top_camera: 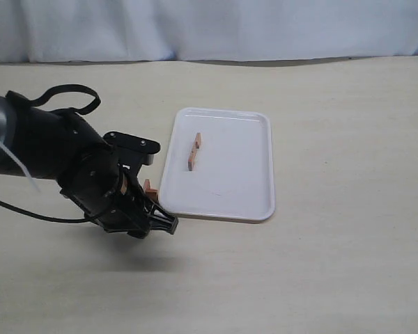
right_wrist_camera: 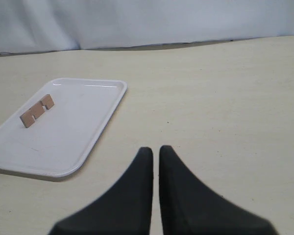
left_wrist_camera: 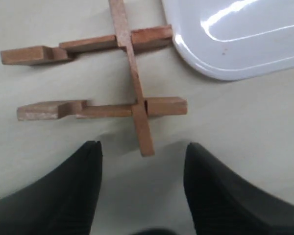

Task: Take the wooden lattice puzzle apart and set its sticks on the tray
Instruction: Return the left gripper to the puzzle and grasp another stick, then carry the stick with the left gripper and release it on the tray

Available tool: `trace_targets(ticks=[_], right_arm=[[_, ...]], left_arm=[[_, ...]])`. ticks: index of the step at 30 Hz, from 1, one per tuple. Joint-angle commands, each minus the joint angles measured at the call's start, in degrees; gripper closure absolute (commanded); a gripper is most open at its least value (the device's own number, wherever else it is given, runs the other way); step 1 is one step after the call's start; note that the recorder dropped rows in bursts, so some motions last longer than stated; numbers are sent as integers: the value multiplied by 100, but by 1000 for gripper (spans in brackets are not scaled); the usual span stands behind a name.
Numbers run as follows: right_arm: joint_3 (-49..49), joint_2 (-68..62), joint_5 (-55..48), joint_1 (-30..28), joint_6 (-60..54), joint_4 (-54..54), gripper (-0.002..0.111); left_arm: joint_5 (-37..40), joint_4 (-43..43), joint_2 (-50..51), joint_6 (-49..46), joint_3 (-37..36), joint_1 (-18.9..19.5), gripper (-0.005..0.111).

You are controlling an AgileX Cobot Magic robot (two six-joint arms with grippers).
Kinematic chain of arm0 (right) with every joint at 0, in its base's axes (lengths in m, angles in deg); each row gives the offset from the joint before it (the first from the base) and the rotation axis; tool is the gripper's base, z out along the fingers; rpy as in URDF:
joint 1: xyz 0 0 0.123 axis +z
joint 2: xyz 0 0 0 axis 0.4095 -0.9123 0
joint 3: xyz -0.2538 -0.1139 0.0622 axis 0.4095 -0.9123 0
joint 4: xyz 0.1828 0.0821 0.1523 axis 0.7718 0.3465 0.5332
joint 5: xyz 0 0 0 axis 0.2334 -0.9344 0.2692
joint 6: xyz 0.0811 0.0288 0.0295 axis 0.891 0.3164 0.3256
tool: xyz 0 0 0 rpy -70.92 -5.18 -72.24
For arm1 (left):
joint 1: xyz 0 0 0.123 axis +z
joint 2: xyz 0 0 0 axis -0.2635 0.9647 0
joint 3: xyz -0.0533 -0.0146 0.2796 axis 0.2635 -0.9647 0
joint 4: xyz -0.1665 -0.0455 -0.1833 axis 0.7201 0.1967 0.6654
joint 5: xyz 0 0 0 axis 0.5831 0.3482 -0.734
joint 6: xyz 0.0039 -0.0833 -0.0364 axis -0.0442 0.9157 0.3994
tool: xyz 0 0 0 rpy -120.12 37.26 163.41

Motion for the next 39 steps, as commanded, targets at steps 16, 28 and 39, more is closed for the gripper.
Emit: trace_targets(ticks=[16,28,39], right_arm=[[-10,25,19,-33,3,-1,104],[-10,25,8,-33,-12,-1,104],[-10,25,8,-33,-12,-1,104]], left_arm=[[-405,-183,44,180,-19,-1,76],[-176,-387,-113,200,19,-1,107],[861,-364,-1141,-15,691,-1,107]])
